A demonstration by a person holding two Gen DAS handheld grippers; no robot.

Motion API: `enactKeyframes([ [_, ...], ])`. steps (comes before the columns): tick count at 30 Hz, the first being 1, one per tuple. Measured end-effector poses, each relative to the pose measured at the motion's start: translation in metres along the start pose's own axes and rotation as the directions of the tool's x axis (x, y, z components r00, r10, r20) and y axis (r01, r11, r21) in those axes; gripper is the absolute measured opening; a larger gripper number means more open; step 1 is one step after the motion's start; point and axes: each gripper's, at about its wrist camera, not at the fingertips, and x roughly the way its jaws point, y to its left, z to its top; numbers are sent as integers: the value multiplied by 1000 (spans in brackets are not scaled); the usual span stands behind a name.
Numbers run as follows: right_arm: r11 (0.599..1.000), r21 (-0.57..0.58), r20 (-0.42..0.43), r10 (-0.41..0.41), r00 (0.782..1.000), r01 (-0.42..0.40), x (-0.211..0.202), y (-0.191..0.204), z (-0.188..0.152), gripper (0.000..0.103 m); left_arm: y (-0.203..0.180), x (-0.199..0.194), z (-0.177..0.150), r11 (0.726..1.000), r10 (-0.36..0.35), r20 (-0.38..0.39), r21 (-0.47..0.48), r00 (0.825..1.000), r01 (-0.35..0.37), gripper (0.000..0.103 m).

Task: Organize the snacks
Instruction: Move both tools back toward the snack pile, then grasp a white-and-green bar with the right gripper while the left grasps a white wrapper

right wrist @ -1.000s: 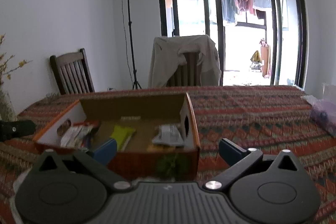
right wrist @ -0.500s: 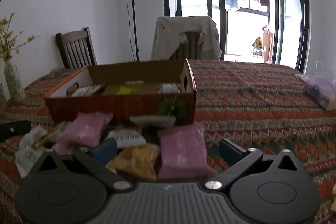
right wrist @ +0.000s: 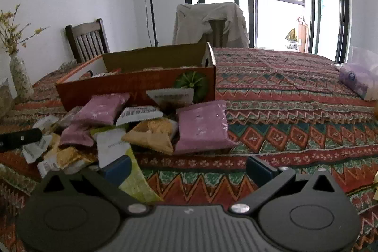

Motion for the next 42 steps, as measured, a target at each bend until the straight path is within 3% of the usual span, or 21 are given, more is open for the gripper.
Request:
enactKeyframes([
  [12,992,-62,-19,105,994,-106,10,31,4,102,-1,-4,-2,1000,-12,35,2,999,12,103],
  [17,981,-117,-67,147,987,-154,28,56,7,81,0,-7,-2,1000,-6,42,-6,999,7,103],
  [19,981,-122,-92,142,986,-153,37,63,8,60,-1,-8,-2,1000,2,34,1,999,-2,103],
  [25,972,-178,-75,139,987,-151,38,75,5,37,6,-18,-2,1000,13,21,-10,1000,-12,103],
  [34,968,-235,44,104,994,-91,3,80,-3,34,24,-38,4,997,59,59,-48,997,-57,103],
  [42,982,-190,203,54,978,-14,-34,61,11,34,34,-41,12,993,107,50,-62,993,-104,103],
])
